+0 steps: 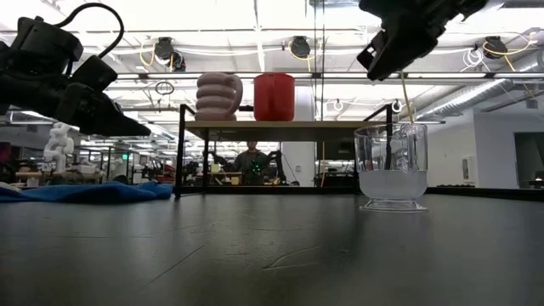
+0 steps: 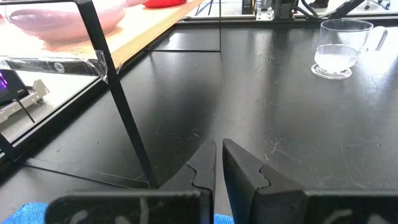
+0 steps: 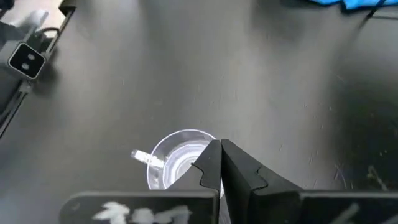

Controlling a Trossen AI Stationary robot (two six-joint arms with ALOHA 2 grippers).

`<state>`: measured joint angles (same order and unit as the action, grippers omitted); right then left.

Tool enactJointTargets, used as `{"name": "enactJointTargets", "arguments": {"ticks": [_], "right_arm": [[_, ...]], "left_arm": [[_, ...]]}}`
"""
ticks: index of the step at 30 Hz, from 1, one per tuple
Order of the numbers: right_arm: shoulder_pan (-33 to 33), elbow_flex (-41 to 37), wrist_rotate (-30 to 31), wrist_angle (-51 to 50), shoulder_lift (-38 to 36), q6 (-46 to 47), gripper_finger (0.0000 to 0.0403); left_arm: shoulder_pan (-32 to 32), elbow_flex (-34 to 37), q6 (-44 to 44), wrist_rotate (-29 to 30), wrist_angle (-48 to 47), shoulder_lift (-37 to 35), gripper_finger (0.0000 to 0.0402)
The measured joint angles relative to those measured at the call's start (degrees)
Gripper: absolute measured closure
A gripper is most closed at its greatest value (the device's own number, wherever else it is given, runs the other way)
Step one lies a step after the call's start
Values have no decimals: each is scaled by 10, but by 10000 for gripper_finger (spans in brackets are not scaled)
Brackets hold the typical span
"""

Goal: Stack small to large cups/mugs on shelf
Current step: Put the transparent mug on the shelf

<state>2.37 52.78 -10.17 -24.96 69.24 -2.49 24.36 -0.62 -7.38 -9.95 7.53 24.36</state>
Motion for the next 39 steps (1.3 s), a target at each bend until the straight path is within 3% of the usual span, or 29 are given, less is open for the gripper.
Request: {"name": "enactJointTargets", "arguments": {"ticks": [11,39], "right_arm": [[4,50,0,-78,69,14,403],[3,50,-28,-81,73,23,396]], "left_arm": [[0,0,2,0,0,0,371],[0,0,-4,0,0,0,371]]}}
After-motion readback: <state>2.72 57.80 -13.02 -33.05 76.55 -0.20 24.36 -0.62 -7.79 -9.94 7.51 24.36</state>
